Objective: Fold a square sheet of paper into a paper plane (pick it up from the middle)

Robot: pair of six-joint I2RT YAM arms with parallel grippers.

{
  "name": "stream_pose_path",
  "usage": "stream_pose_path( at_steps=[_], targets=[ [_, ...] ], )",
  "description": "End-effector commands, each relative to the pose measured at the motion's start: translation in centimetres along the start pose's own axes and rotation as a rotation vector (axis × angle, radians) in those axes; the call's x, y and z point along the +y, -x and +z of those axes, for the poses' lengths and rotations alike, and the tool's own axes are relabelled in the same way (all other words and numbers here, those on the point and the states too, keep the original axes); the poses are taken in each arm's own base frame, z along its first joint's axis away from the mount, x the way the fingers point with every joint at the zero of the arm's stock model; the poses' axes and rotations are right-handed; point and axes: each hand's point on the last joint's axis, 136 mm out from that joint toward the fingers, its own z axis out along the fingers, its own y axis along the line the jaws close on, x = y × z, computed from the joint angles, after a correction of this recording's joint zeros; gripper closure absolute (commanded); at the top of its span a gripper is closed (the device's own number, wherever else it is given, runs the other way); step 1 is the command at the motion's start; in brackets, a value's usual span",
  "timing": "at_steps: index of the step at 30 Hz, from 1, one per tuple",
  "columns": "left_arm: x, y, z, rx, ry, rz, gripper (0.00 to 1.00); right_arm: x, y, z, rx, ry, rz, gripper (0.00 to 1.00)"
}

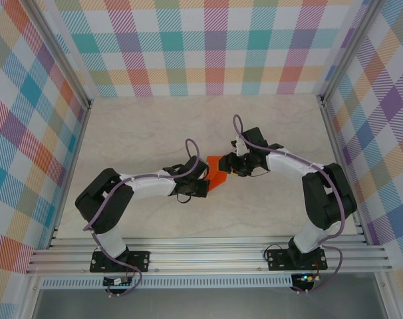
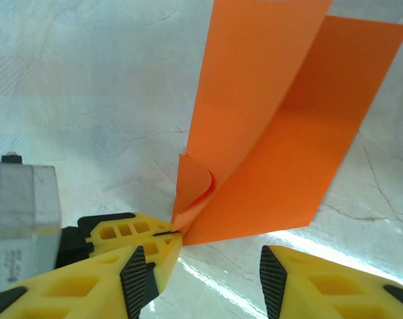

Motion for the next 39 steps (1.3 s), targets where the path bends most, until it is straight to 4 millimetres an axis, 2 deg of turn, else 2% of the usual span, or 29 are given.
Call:
stream_pose_path(
  at_steps=[1, 6, 9, 12, 19, 24, 35, 37, 39],
  targets=[
    [-1.4, 1.1, -0.9, -0.028, -0.157, -0.06, 0.98, 0.7, -0.6, 0.1, 0.014, 0.066, 0.004, 0.56],
    [-1.4, 1.2, -0.8, -0.006, -0.252, -0.106, 0.97, 2.3, -0.7, 1.0, 0.052, 0.149, -0.005, 0.73],
    [-1.1, 1.2, -0.6, 0.004, -0.269, -0.123, 0.97, 3.2, -0.6, 2.1, 0.078, 0.183, -0.012, 0.77],
    [-0.7, 1.3, -0.4, 0.004, -0.277, -0.142, 0.97, 2.9, -0.3, 3.2, 0.089, 0.167, 0.008, 0.81],
    [0.0, 1.5, -0.1, 0.012, -0.3, -0.18, 0.97, 3.5, 0.5, 4.7, 0.114, 0.198, 0.015, 0.82],
    [0.2, 1.3, 0.4, 0.025, -0.303, -0.19, 0.96, 3.5, 0.6, 4.9, 0.117, 0.197, 0.018, 0.81],
    [0.5, 1.2, 0.9, 0.022, -0.312, -0.215, 0.96, 2.7, 0.9, 6.3, 0.141, 0.181, 0.033, 0.82],
    [0.6, 1.2, 0.9, 0.021, -0.307, -0.217, 0.93, 2.6, 1.1, 6.5, 0.141, 0.176, 0.034, 0.82],
    [0.8, 1.0, 1.0, 0.022, -0.298, -0.22, 0.85, 2.4, 1.3, 6.8, 0.139, 0.164, 0.033, 0.82]
  ],
)
